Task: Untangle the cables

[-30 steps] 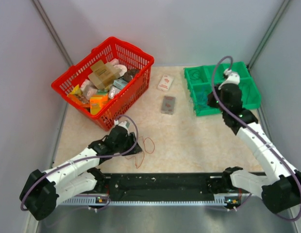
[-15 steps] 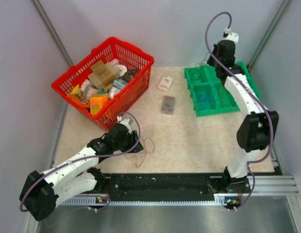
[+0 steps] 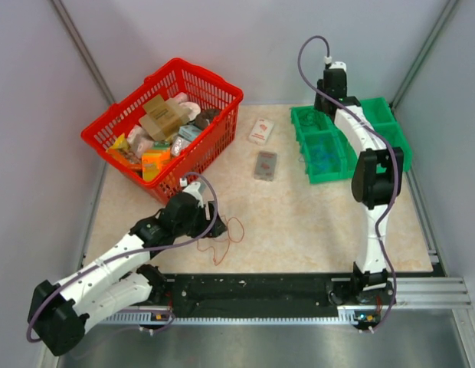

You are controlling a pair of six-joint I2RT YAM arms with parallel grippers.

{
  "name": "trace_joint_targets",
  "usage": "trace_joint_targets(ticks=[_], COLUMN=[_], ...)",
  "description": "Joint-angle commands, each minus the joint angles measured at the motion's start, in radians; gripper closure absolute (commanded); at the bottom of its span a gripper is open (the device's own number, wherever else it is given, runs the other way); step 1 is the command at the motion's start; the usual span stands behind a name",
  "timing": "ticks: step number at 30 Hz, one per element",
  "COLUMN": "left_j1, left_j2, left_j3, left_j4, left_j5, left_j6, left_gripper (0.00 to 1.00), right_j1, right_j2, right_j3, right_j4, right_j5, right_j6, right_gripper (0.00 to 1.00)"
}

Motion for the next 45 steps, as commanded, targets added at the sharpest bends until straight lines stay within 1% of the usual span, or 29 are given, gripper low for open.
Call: trace_joint_targets(ticks=[1,2,3,4,6,8,11,13,15,16,18,20,21,22,23,25,27,29,30,33,36,38,41,45], left_j1=[-0.001,-0.001,-0.001,-0.001,-0.001,-0.001,-0.001,-0.003,-0.001,-0.001,-0.001,-0.001,-0.001,-0.001,-0.001,-0.003,-0.001,-0.001,-0.001,-0.001,-0.001,-0.001,-0.001,-0.001], left_j2=[-0.062,-0.071,-0.083,-0.093,-0.112,-0.131,-0.166,-0.197,-0.234,-0.254,-0.296,-0.349,-0.384,-0.416,-0.454,-0.52,-0.563,-0.586,-0.587,-0.57,-0.561,-0.562,-0.556,-0.55], left_j3=[0.062,0.067,0.075,0.081,0.095,0.108,0.119,0.116,0.116,0.115,0.113,0.106,0.099,0.089,0.076,0.049,0.038,0.033,0.033,0.032,0.026,0.024,0.033,0.036], left_j4=[-0.017,-0.02,-0.027,-0.031,-0.05,-0.076,-0.096,-0.1,-0.105,-0.115,-0.145,-0.18,-0.189,-0.195,-0.189,-0.182,-0.183,-0.189,-0.194,-0.205,-0.197,-0.195,-0.203,-0.212], left_j5=[-0.047,-0.055,-0.058,-0.093,-0.116,-0.142,-0.193,-0.223,-0.249,-0.265,-0.3,-0.337,-0.354,-0.377,-0.386,-0.401,-0.414,-0.421,-0.424,-0.414,-0.392,-0.383,-0.369,-0.366], left_j6=[-0.006,-0.007,-0.011,-0.012,-0.015,-0.026,-0.052,-0.063,-0.073,-0.081,-0.09,-0.104,-0.109,-0.112,-0.112,-0.113,-0.124,-0.136,-0.144,-0.159,-0.165,-0.172,-0.176,-0.176], left_gripper=[0.26,0.25,0.25,0.25,0.25,0.24,0.24,0.24,0.24,0.24,0.24,0.24,0.23,0.23,0.23,0.21,0.2,0.2,0.2,0.21,0.21,0.21,0.21,0.21], right_j1=[-0.004,-0.002,-0.001,-0.002,0.003,0.015,0.093,0.186,0.31,0.363,0.47,0.559,0.588,0.617,0.64,0.677,0.702,0.701,0.699,0.701,0.691,0.678,0.688,0.73], right_j2=[0.002,-0.004,-0.03,-0.052,-0.11,-0.191,-0.314,-0.395,-0.473,-0.504,-0.539,-0.566,-0.578,-0.584,-0.586,-0.57,-0.549,-0.524,-0.514,-0.468,-0.373,-0.31,-0.276,-0.256], right_j3=[0.119,0.134,0.131,0.134,0.127,0.054,-0.15,-0.375,-0.56,-0.638,-0.755,-0.861,-0.919,-0.965,-1.008,-1.059,-1.08,-1.116,-1.116,-1.075,-0.993,-0.95,-0.909,-0.893], right_j4=[-0.113,-0.134,-0.147,-0.167,-0.208,-0.222,-0.185,-0.089,0.03,0.08,0.166,0.273,0.316,0.404,0.457,0.519,0.546,0.617,0.623,0.645,0.66,0.681,0.703,0.688], right_j5=[-0.048,-0.05,-0.054,-0.059,-0.064,-0.099,-0.275,-0.349,-0.367,-0.392,-0.43,-0.507,-0.551,-0.609,-0.642,-0.697,-0.708,-0.704,-0.687,-0.702,-0.763,-0.846,-0.972,-1.033], right_j6=[-0.043,-0.046,-0.04,-0.033,-0.013,0.038,0.096,0.099,0.093,0.087,0.096,0.105,0.116,0.121,0.128,0.144,0.133,0.11,0.089,0.043,0.018,0.036,0.05,0.065], right_gripper=[0.64,0.61,0.52,0.48,0.43,0.38,0.34,0.32,0.25,0.24,0.22,0.21,0.19,0.19,0.18,0.16,0.13,0.11,0.1,0.1,0.09,0.09,0.09,0.09])
